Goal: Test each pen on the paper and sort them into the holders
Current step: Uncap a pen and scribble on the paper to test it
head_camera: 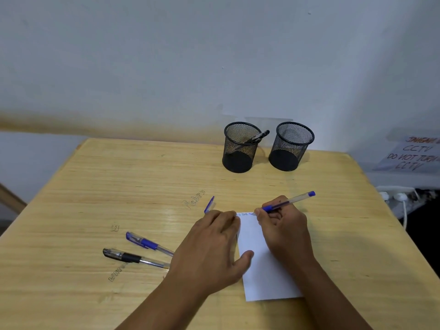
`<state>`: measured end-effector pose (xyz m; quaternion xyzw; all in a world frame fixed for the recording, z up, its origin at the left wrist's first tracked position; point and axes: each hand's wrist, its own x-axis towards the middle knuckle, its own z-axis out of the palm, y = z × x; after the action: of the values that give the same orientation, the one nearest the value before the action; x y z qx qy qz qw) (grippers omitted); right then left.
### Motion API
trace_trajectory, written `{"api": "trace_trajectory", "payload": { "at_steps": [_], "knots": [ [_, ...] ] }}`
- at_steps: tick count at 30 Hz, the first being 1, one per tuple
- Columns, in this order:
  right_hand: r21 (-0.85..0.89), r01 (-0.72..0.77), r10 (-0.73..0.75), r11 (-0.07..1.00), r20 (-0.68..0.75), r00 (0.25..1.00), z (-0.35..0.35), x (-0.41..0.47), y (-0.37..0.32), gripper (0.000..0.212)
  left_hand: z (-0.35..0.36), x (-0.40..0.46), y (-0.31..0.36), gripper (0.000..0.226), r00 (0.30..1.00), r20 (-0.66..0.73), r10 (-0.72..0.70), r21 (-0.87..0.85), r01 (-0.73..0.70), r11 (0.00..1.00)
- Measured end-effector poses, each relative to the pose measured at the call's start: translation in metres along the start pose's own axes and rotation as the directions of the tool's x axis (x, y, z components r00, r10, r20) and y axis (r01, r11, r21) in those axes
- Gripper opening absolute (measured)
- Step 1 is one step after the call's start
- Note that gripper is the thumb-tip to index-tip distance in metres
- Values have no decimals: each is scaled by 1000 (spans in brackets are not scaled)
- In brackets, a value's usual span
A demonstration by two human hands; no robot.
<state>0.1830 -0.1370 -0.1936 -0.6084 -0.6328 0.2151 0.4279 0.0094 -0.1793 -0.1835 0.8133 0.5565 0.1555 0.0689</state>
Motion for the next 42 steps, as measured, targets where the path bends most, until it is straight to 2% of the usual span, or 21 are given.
{"api": "trace_trajectory", "payload": {
  "at_steps": [8,18,42],
  "knots": [
    [-5,-60,59,998,-50,997,-1,0,-2,13,0,0,0,68,1000,13,-7,4,7,1000],
    [-53,-69,67,996,-40,997,2,0,-3,13,-2,-1,0,67,1000,7,-10,-4,10,1000],
    [-21,-88,87,996,-33,996,0,-1,-6,13,-1,-1,-1,66,1000,-1,-2,-10,2,1000]
  ]
}}
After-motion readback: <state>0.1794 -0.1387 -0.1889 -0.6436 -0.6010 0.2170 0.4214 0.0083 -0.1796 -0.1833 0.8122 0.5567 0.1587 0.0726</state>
